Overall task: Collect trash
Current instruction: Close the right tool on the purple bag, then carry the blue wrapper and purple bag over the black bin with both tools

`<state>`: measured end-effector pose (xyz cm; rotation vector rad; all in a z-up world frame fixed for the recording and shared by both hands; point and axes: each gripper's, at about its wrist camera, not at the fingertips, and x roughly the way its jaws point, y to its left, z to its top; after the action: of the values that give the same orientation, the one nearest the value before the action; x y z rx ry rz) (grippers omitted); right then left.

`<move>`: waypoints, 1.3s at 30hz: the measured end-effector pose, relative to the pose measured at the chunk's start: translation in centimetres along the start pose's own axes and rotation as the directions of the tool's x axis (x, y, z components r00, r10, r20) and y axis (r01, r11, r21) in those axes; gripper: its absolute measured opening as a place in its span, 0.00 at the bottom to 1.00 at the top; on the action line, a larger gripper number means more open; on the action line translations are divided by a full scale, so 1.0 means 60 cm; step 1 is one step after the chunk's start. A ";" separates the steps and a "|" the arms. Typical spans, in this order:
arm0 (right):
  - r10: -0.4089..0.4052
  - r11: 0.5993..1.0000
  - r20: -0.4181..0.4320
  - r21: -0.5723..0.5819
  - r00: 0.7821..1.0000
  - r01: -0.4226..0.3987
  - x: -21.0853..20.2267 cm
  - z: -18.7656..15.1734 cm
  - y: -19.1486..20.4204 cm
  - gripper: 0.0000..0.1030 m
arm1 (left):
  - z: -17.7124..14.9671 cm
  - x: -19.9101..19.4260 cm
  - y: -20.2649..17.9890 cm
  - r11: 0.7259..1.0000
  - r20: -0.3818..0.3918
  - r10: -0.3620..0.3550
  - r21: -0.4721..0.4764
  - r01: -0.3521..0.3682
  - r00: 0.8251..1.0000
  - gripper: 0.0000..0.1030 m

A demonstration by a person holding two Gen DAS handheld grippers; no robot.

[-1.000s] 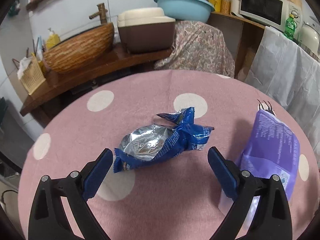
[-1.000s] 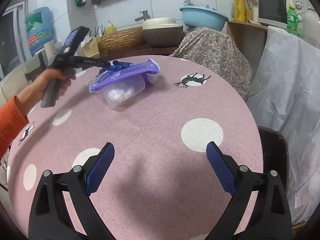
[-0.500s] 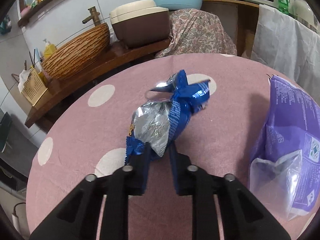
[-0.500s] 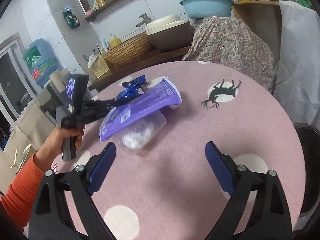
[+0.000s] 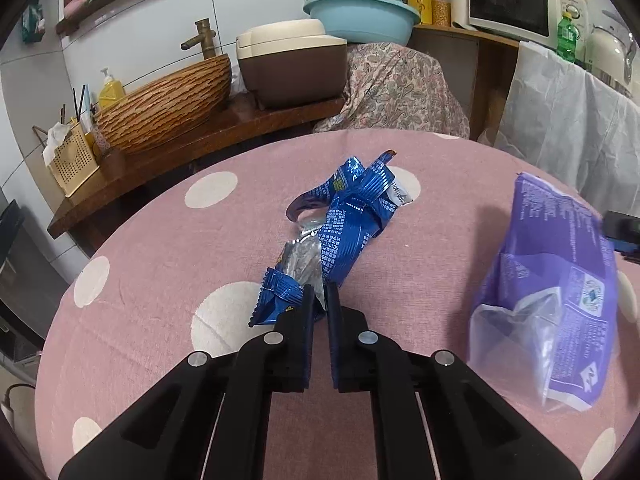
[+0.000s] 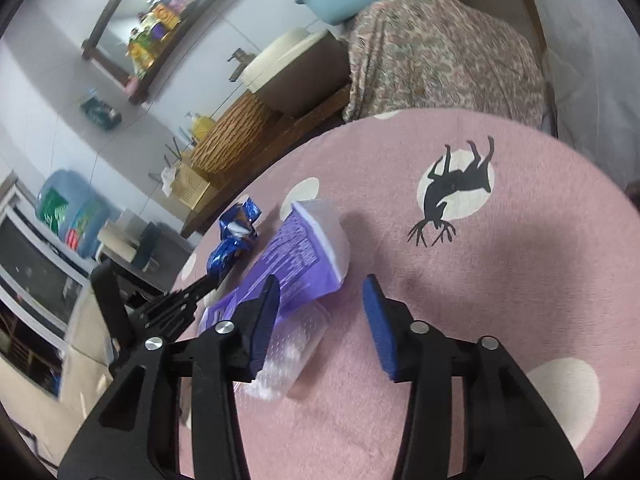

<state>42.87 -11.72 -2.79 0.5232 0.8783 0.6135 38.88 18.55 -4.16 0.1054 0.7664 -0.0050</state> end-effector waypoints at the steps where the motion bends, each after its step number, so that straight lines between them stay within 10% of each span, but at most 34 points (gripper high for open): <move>1: 0.018 0.999 0.003 0.028 1.000 -0.019 0.005 0.003 -0.006 0.39 | -0.001 -0.004 -0.001 1.000 0.004 -0.004 0.000 0.004 1.000 0.07; 11: 0.139 0.988 0.022 0.062 0.990 -0.140 0.013 0.012 0.006 0.13 | -0.016 -0.046 -0.011 1.000 0.039 -0.022 -0.011 0.023 0.999 0.07; 28: 0.248 0.913 -0.007 -0.332 0.969 -0.237 -0.136 -0.049 0.183 0.10 | -0.072 -0.191 0.000 0.993 0.123 -0.049 -0.105 0.062 0.991 0.07; 39: 0.234 0.893 -0.018 -0.391 0.972 -0.223 -0.247 -0.104 0.165 0.10 | -0.107 -0.301 -0.050 0.988 0.159 -0.120 -0.079 0.134 0.980 0.07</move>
<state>27.73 -13.71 8.30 0.2714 0.6450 0.9708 21.31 15.61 3.45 -0.0289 0.6167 -0.0998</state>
